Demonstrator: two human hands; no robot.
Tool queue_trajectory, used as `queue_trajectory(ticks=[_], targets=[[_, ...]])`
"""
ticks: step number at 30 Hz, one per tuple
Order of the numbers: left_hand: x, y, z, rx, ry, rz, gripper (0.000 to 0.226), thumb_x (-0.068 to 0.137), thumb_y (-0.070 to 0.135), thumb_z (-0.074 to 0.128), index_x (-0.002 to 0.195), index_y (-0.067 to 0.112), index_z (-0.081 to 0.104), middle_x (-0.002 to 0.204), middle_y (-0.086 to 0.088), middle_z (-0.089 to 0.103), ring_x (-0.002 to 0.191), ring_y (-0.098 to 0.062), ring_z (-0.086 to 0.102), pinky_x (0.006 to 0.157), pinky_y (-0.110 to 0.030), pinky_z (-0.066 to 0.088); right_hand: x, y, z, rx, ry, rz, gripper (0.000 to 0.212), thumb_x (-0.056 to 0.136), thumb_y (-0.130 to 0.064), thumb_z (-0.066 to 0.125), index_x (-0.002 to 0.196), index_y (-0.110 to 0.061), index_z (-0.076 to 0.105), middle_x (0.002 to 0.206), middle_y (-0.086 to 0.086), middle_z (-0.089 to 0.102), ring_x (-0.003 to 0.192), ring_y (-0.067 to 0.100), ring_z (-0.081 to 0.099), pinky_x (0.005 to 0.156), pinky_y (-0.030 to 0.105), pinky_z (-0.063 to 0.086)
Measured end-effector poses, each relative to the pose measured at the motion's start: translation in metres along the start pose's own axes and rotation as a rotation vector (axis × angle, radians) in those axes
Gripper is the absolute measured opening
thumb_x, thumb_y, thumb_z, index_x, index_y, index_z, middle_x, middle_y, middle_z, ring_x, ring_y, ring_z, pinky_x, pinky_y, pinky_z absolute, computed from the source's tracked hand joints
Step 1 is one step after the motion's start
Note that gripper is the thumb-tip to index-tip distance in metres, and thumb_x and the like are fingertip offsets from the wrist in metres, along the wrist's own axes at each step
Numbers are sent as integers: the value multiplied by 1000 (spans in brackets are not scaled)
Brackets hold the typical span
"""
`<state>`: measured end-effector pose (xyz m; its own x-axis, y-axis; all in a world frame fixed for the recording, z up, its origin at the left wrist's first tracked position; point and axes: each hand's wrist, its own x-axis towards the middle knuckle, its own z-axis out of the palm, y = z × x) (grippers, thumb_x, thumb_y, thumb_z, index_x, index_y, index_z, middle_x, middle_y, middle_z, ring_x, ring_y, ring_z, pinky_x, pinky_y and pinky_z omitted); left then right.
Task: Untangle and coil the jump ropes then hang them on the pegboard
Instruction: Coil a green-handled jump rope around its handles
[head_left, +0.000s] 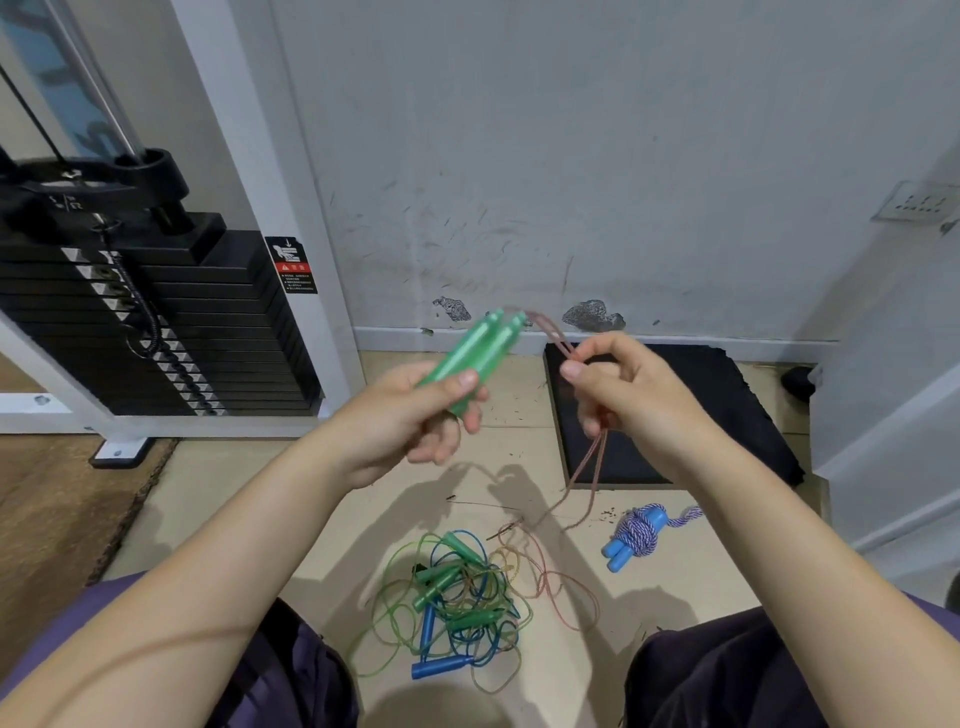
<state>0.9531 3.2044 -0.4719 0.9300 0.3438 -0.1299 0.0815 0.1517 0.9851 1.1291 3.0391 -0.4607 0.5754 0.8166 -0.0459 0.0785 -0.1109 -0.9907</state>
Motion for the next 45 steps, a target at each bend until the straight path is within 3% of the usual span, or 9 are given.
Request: queue_trajectory(ticks=[3, 7, 14, 19, 23, 26, 33, 39, 45], targets=[[3, 3, -6, -95, 195, 64, 27, 98, 28, 50, 104, 3, 56, 71, -3, 49, 34, -8, 34, 35, -17, 21, 2, 4, -5, 7, 83, 8, 16, 93, -5, 62, 105, -1, 53, 62, 8, 56, 47, 19, 48, 52, 31, 41], [3, 0, -5, 115, 250, 38, 24, 100, 26, 52, 113, 7, 60, 68, 0, 52, 39, -10, 34, 39, -18, 23, 2, 8, 3, -286, 83, -23, 2, 89, -9, 67, 90, -8, 66, 69, 6, 67, 48, 15, 50, 49, 27, 43], [1, -10, -1, 453, -24, -181, 14, 95, 29, 62, 100, 16, 59, 67, -2, 55, 45, -13, 37, 43, -21, 25, -3, 9, 21, -495, -60, -171, 6, 82, -18, 77, 79, -23, 75, 70, -6, 68, 62, 2, 55, 64, 19, 46], [-2, -8, 4, 532, -219, -268, 20, 93, 32, 65, 95, 13, 57, 64, -1, 54, 44, -13, 35, 43, -22, 25, -8, 0, 26, -386, -147, -208, 8, 82, -11, 76, 83, -19, 77, 80, -2, 73, 78, 18, 66, 76, 29, 54], [-3, -9, 13, 598, -283, -297, 45, 78, 53, 72, 100, 14, 64, 60, 1, 52, 47, -11, 39, 44, -20, 29, -11, -3, 34, -352, -230, -205, 10, 80, -9, 78, 84, -17, 73, 75, -5, 67, 69, 2, 57, 69, 16, 47], [-3, -11, 23, 607, -331, -279, 45, 88, 54, 63, 101, 11, 62, 59, 0, 48, 46, -9, 39, 44, -19, 31, -11, -1, 38, -380, -263, -193, 9, 80, -8, 77, 85, -13, 72, 74, -8, 65, 65, -3, 54, 66, 12, 43], [-2, -6, 16, 332, -215, -198, 29, 94, 47, 54, 94, 21, 66, 56, 0, 43, 46, -14, 26, 45, -23, 18, -3, 5, 21, -240, -98, -143, 15, 88, -21, 71, 98, -13, 63, 91, -1, 64, 82, 11, 59, 74, 26, 50], [0, -5, 14, 94, -273, -202, 37, 96, 48, 45, 94, 17, 65, 55, -1, 37, 44, -12, 16, 45, -26, 8, -10, 1, 26, -31, -226, 34, 19, 96, -34, 58, 91, -17, 62, 79, 10, 65, 64, 21, 59, 62, 29, 47], [-3, -2, 13, 39, -381, -255, 46, 93, 41, 43, 112, 1, 58, 68, -12, 61, 36, -12, 45, 37, -21, 22, -10, -3, 23, -48, -205, 2, 18, 98, -25, 58, 82, -16, 61, 69, 15, 47, 49, 12, 38, 44, 20, 29]])
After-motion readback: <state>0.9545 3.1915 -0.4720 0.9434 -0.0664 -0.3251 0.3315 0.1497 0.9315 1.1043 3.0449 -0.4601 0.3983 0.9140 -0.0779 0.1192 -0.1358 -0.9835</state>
